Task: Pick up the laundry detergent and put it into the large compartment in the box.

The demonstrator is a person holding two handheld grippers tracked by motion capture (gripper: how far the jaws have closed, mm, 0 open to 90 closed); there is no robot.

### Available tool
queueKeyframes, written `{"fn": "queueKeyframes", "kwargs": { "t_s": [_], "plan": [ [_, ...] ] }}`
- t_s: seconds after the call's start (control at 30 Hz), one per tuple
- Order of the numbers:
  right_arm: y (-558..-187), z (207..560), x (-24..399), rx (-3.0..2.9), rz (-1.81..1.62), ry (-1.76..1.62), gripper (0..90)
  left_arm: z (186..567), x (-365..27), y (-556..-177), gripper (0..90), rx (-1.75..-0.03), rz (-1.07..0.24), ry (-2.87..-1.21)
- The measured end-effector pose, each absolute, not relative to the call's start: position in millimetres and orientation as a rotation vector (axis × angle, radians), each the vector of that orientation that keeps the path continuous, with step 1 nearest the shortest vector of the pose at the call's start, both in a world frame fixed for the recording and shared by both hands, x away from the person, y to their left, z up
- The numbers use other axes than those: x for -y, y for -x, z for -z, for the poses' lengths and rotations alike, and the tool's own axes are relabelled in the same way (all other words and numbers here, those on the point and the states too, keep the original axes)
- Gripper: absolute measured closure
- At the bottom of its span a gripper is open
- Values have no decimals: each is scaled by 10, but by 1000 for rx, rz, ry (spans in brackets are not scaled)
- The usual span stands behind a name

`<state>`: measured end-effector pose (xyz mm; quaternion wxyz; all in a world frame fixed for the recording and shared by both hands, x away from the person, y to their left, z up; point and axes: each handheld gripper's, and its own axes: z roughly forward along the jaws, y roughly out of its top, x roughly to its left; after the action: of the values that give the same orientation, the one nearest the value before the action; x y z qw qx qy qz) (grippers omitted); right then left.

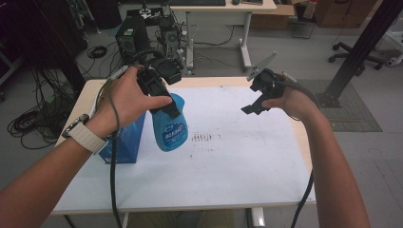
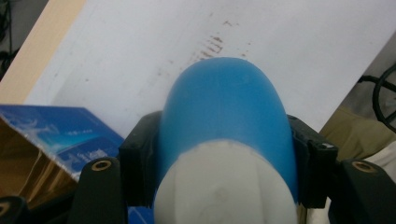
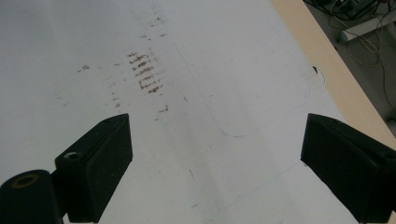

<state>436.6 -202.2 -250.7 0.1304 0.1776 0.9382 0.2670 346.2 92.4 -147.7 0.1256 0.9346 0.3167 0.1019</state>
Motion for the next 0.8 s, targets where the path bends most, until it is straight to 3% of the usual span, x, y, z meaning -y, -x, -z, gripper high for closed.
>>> {"fn": "queueKeyframes", "kwargs": {
  "t_s": [0.8],
  "plan": [
    [-4375,2496,2004,-2730,-780,-503,92,1130,-1167,-3602,377,-1168,-354,-2625]
  ]
}}
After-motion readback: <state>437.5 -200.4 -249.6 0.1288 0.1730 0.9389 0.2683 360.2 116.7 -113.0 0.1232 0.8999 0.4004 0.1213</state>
